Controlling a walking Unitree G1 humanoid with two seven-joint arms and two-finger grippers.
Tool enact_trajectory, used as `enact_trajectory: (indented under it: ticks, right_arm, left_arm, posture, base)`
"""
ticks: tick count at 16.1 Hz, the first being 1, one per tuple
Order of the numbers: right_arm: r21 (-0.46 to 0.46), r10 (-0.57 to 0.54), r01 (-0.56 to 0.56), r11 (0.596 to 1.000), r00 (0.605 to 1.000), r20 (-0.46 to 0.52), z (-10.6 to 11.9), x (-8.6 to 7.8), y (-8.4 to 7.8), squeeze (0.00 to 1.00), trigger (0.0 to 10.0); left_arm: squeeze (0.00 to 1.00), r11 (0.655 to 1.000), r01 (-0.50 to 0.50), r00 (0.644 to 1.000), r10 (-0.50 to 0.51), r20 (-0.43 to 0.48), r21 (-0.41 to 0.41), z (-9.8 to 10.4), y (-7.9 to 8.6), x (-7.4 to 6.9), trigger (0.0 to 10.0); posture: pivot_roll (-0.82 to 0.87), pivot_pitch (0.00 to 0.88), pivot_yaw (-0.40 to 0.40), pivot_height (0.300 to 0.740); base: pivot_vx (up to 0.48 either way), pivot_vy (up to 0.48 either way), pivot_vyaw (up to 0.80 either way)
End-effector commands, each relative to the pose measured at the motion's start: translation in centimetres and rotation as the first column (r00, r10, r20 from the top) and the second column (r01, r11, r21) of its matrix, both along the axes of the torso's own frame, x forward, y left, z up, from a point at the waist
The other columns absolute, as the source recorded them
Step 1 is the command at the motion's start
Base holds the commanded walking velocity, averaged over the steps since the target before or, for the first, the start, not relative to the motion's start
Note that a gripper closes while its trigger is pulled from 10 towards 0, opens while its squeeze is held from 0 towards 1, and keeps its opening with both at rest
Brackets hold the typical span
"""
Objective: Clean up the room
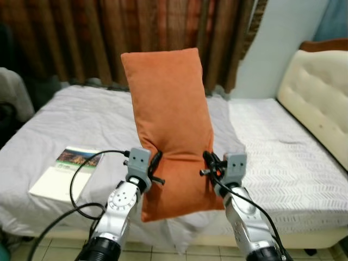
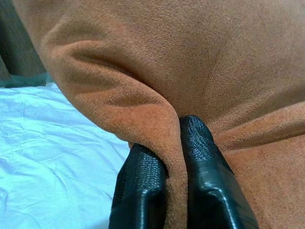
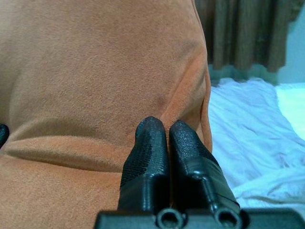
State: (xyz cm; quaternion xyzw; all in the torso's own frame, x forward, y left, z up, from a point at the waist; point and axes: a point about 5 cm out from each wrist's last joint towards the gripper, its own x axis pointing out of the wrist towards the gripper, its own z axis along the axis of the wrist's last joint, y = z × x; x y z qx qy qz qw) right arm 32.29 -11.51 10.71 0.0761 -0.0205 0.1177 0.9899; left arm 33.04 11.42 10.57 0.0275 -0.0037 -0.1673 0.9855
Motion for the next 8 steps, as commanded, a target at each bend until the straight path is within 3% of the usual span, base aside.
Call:
enact_trajectory:
  ticks: [1, 8]
  right_arm:
    - [-0.005, -0.177, 0.177, 0.984, 0.984, 0.015, -0.04, 0.02, -4.72, 0.0, 10.0]
    - [-0.008, -0.167, 0.167, 0.986, 0.986, 0.013, -0.25, 0.21, -4.83, 0.0, 10.0]
  left_arm:
    - [0.0, 0.986, -0.167, 0.985, 0.167, 0.046, -0.005, 1.14, 3.61, 0.84, 10.0]
    - [0.0, 0.985, -0.171, 0.984, 0.171, 0.043, 0.003, 0.95, 3.95, 1.03, 10.0]
  posture:
    - [0.05, 0.0, -0.049, 0.74]
    - [0.05, 0.0, -0.051, 0.74]
  base:
    - [0.3, -0.371, 0.0]
    - [0.337, -0.337, 0.0]
